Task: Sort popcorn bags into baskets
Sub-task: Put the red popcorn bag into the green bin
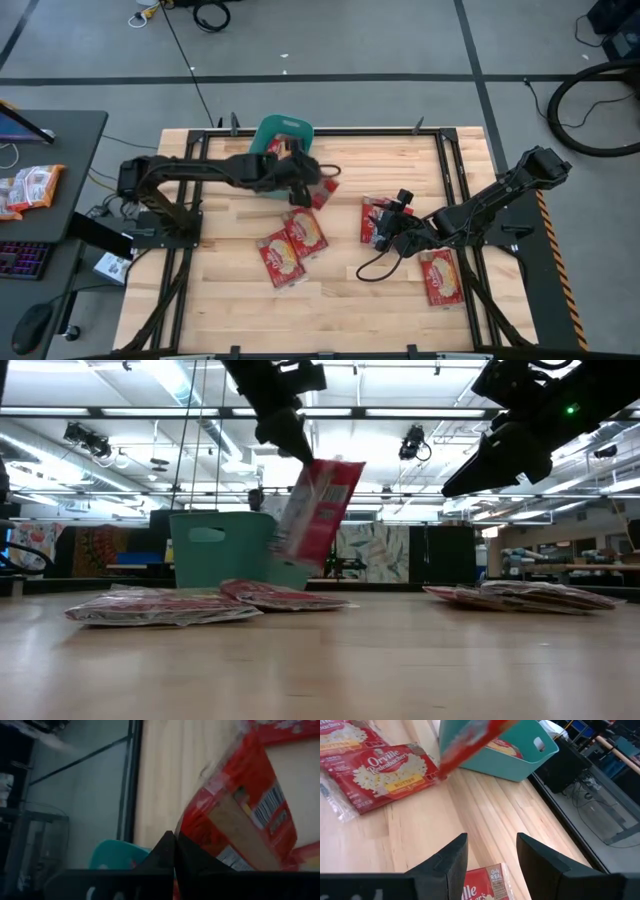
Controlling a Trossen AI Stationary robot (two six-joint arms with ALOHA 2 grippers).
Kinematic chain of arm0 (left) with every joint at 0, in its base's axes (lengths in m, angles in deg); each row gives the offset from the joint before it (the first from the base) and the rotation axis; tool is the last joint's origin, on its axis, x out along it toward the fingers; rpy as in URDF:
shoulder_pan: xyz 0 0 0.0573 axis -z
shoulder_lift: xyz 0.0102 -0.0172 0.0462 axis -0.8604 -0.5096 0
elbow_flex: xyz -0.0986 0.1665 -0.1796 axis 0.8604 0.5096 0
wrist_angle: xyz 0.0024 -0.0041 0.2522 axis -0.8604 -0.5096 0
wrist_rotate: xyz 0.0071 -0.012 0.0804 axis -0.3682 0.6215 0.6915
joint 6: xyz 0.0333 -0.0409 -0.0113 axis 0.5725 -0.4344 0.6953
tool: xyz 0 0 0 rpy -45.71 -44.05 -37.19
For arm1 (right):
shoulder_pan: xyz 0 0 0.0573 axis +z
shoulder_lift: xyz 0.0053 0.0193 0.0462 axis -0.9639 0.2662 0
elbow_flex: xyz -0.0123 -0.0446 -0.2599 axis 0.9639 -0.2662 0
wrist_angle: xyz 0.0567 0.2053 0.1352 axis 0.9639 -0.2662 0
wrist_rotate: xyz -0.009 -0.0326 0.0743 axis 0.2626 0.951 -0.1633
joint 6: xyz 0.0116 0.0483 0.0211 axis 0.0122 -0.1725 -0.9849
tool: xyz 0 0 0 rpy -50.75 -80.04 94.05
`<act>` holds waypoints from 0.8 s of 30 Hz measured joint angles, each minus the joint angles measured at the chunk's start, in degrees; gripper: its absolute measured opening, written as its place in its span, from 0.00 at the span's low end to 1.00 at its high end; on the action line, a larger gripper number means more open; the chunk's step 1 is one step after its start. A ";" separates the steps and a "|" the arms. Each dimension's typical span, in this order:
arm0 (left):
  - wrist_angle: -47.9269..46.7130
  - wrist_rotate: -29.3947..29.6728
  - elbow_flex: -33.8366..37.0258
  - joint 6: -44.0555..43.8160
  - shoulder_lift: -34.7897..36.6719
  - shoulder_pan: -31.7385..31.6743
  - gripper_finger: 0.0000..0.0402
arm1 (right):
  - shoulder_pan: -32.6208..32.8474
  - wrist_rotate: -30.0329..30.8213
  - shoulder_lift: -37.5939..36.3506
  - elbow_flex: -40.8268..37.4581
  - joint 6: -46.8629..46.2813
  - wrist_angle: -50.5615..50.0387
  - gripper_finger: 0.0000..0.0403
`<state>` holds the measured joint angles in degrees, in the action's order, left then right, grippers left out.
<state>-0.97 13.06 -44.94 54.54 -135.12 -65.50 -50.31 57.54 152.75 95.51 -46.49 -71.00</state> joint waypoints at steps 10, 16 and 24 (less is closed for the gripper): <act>4.51 -0.12 -0.02 13.71 2.14 -8.22 0.01 | -0.13 0.03 0.00 -0.17 0.04 0.34 0.43; 5.39 -0.11 -0.02 22.52 2.12 -14.28 0.01 | -1.04 0.03 0.00 -2.11 0.13 1.98 0.43; 6.26 -6.10 -0.02 28.77 2.25 -22.29 0.01 | -2.83 -1.30 0.00 -3.08 1.04 3.20 0.43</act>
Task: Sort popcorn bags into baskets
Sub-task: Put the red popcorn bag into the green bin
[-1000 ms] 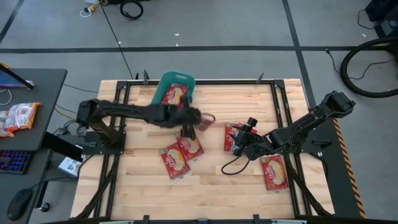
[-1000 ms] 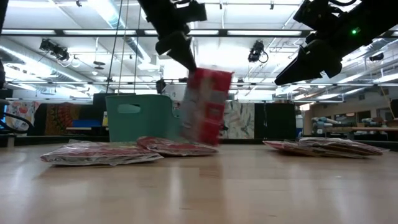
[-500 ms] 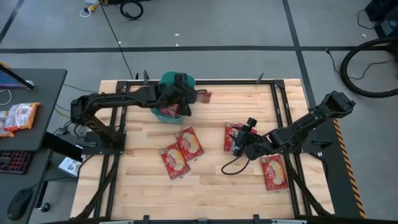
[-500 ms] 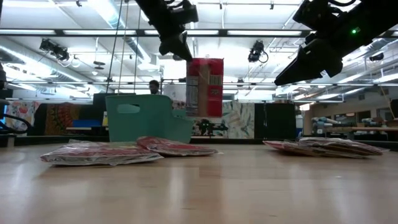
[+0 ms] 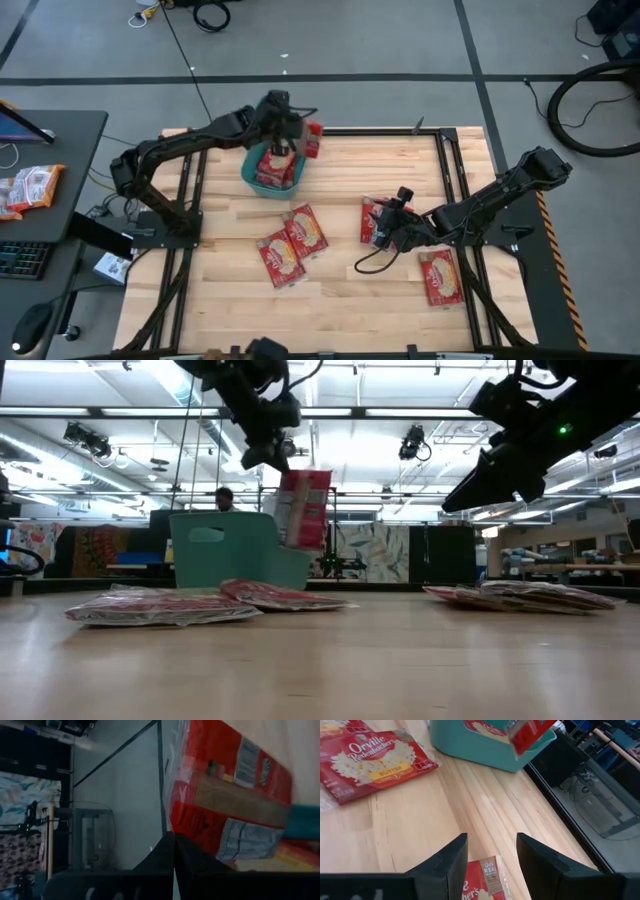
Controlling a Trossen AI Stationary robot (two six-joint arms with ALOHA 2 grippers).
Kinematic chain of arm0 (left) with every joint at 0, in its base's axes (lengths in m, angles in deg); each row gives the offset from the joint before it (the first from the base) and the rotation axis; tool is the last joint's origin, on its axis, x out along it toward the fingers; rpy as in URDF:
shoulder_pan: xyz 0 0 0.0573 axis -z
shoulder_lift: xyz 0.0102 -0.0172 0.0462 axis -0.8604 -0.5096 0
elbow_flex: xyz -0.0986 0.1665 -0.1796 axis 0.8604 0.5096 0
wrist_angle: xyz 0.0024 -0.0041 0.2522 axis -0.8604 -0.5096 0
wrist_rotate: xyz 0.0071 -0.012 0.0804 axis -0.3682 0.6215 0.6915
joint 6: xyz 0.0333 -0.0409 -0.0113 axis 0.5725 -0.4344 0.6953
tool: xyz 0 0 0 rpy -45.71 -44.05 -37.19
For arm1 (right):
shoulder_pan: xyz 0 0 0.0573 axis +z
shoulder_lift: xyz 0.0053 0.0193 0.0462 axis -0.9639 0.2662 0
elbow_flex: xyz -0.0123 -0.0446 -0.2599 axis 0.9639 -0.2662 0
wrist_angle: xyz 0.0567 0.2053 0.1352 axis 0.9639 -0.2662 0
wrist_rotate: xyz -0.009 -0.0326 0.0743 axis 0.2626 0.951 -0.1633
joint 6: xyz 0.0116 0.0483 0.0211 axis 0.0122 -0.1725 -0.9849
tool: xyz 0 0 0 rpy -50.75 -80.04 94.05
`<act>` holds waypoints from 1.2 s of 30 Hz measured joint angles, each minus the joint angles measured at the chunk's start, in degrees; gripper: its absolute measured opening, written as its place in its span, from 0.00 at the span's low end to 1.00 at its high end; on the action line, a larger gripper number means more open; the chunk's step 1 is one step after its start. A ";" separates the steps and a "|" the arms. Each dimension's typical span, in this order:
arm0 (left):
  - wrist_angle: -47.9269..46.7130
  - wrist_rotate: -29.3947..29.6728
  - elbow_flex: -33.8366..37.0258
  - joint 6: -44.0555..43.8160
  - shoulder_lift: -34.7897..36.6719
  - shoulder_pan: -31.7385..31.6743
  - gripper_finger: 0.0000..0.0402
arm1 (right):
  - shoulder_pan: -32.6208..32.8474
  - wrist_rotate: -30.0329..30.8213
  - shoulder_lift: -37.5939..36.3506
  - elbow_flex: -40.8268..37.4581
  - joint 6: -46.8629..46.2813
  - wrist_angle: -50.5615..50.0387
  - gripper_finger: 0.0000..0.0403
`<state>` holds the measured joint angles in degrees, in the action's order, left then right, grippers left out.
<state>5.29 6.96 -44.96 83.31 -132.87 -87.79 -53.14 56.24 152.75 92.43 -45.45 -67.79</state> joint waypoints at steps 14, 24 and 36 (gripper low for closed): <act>5.00 -10.73 -0.02 2.30 0.02 -11.84 0.01 | 0.04 -0.55 0.00 0.00 0.19 0.23 0.43; 4.22 -15.44 -0.03 -8.90 0.02 -13.27 0.01 | 0.04 -0.55 0.00 0.00 0.46 1.14 0.43; 8.44 -12.86 -0.04 -31.88 0.00 -9.65 0.01 | 0.06 -0.79 0.00 0.00 0.62 1.53 0.43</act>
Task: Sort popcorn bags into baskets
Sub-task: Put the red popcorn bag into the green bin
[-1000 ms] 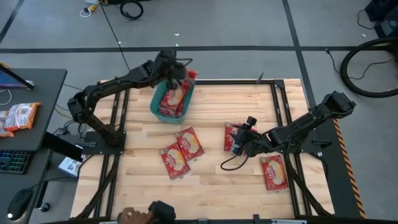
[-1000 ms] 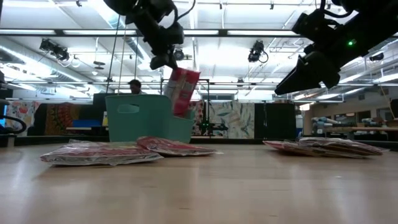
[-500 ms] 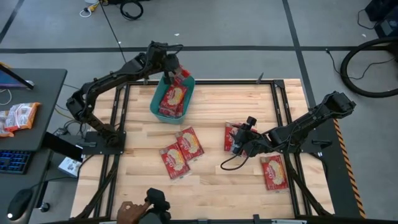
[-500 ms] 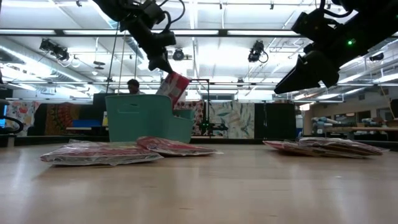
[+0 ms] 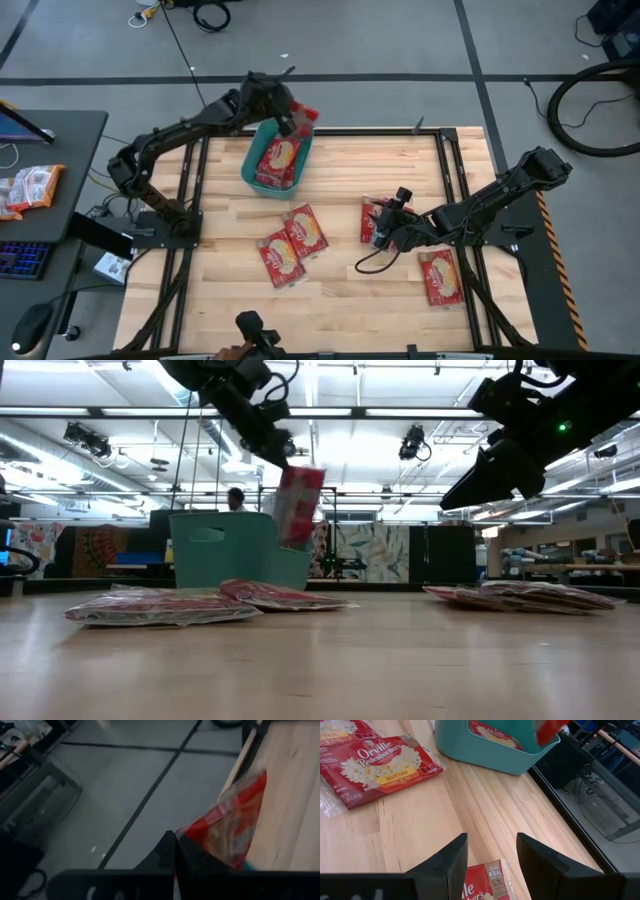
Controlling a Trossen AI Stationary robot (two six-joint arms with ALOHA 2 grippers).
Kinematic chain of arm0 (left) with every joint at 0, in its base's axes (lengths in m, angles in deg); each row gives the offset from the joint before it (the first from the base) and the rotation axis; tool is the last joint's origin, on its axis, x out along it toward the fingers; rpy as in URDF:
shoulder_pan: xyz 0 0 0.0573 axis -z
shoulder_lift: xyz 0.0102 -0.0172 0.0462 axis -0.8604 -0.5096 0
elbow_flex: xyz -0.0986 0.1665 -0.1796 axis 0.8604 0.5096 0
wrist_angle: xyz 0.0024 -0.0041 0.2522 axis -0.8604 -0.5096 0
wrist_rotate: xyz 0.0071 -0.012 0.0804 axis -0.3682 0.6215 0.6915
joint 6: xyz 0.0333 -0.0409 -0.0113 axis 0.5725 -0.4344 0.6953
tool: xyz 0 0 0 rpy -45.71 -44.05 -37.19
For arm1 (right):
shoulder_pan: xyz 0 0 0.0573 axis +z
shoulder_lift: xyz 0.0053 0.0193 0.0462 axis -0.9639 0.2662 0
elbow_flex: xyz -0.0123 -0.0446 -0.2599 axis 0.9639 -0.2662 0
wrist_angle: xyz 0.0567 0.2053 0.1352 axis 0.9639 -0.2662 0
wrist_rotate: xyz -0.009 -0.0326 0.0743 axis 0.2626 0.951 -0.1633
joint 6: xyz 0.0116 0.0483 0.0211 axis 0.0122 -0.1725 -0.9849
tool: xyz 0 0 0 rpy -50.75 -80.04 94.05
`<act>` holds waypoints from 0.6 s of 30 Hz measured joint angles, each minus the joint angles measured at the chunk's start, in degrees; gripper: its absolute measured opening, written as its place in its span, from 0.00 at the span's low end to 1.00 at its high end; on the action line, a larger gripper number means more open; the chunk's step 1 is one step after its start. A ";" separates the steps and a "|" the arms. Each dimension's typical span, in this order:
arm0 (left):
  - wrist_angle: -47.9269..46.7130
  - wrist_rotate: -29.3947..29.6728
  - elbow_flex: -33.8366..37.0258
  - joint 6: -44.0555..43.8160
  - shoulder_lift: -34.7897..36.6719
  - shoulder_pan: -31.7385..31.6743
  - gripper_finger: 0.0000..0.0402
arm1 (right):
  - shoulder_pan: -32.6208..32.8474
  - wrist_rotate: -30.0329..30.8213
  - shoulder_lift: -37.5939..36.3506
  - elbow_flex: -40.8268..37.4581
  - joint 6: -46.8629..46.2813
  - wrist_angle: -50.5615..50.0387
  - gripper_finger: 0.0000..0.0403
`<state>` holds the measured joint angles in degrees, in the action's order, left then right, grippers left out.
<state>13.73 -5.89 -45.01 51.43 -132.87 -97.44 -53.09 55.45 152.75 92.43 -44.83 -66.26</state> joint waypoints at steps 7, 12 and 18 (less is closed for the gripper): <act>0.76 1.68 0.00 1.90 0.00 0.98 0.00 | 0.09 -1.24 0.00 0.00 0.02 0.84 0.43; -1.85 3.29 0.00 1.50 0.00 0.73 0.00 | 0.09 -1.29 0.00 0.00 0.44 1.31 0.43; -5.22 3.86 0.00 -1.88 -0.95 -1.22 0.00 | 0.09 -1.37 0.00 0.00 0.70 1.43 0.43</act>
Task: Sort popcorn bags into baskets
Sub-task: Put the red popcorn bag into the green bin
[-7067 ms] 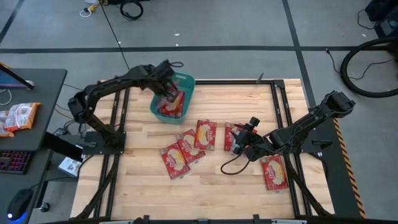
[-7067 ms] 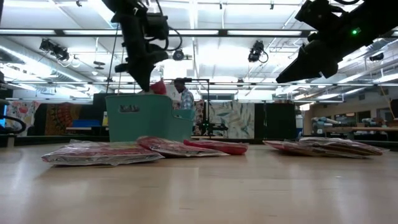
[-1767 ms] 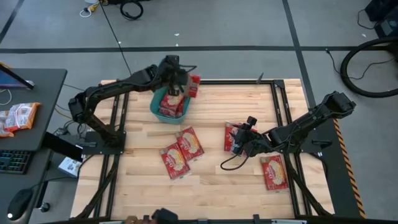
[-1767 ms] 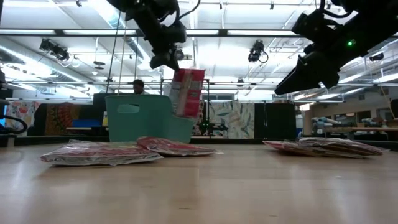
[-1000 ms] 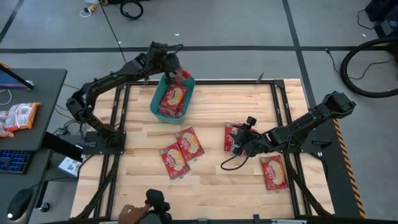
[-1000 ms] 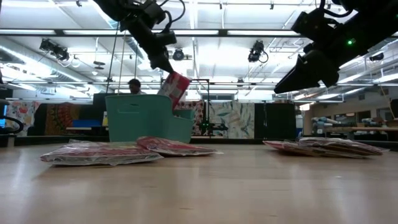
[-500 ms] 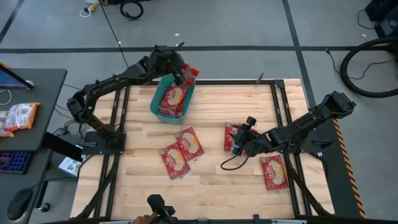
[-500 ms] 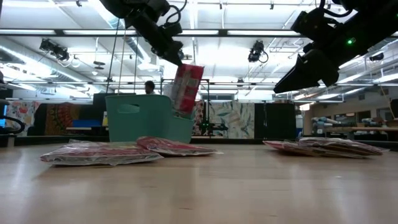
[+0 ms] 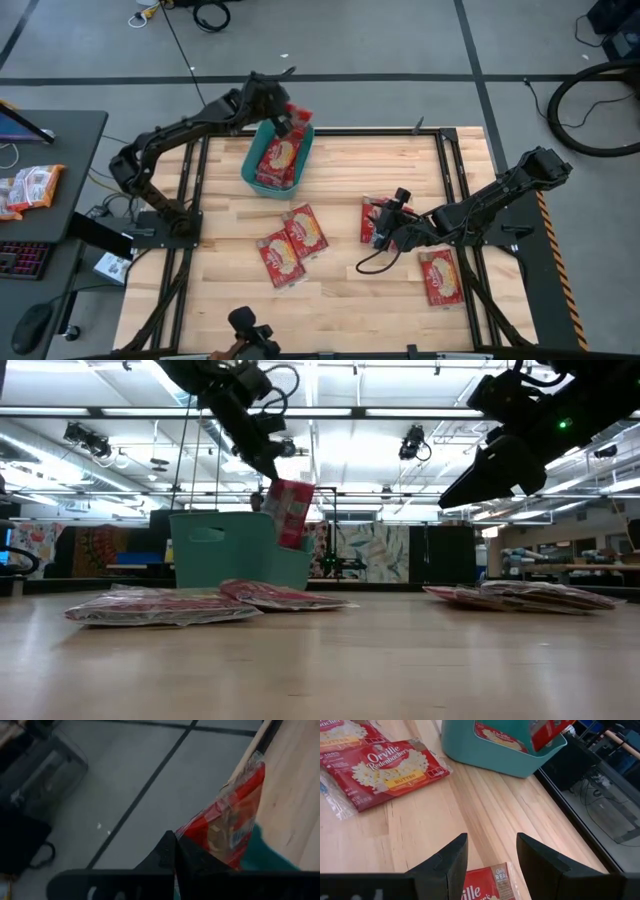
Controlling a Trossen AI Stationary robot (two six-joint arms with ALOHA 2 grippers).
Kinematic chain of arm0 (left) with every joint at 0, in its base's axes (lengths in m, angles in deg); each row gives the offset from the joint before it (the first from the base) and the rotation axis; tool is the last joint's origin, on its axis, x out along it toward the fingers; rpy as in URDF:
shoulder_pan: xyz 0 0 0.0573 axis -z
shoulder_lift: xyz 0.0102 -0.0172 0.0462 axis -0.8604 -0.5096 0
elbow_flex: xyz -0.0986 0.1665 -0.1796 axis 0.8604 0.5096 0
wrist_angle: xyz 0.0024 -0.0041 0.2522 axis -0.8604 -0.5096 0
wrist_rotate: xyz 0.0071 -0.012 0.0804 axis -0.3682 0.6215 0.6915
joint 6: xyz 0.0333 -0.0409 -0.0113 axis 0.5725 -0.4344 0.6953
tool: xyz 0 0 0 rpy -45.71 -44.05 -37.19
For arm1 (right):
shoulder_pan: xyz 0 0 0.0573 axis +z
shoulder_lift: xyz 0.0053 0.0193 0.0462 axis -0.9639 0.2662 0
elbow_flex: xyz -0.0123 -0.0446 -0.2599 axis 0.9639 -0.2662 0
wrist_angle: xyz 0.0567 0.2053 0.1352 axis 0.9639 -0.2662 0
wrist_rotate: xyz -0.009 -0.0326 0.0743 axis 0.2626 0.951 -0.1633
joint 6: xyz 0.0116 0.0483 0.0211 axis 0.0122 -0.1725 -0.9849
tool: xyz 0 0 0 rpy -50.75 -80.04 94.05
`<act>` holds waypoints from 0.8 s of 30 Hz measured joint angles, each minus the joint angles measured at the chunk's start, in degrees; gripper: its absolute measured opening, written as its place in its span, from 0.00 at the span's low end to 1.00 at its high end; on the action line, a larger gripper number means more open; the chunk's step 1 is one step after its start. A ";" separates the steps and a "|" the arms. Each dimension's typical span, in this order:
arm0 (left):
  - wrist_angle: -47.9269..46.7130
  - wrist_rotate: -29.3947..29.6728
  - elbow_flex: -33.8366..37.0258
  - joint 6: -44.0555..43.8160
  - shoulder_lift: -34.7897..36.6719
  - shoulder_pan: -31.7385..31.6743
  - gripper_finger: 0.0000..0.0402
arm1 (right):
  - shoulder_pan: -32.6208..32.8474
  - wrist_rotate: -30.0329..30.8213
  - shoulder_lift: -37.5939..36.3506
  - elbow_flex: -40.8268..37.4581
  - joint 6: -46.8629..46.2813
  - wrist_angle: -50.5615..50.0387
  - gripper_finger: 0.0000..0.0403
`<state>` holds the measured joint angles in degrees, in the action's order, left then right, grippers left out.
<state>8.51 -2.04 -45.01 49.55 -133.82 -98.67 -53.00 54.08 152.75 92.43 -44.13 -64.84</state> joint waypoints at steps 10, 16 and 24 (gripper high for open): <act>-1.79 -1.11 -0.02 2.75 -3.68 -0.53 0.00 | 0.04 -1.81 0.00 0.00 0.79 1.27 0.43; -10.29 -1.47 -0.07 7.74 -1.46 2.16 0.01 | 0.06 -2.46 0.00 0.00 0.79 1.58 0.43; -27.49 -1.53 -0.04 9.49 -0.08 5.42 0.01 | 0.06 -2.51 0.00 0.00 0.81 2.00 0.43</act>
<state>-18.98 -3.57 -45.05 59.04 -133.89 -93.25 -52.94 51.57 152.75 92.43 -43.33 -62.84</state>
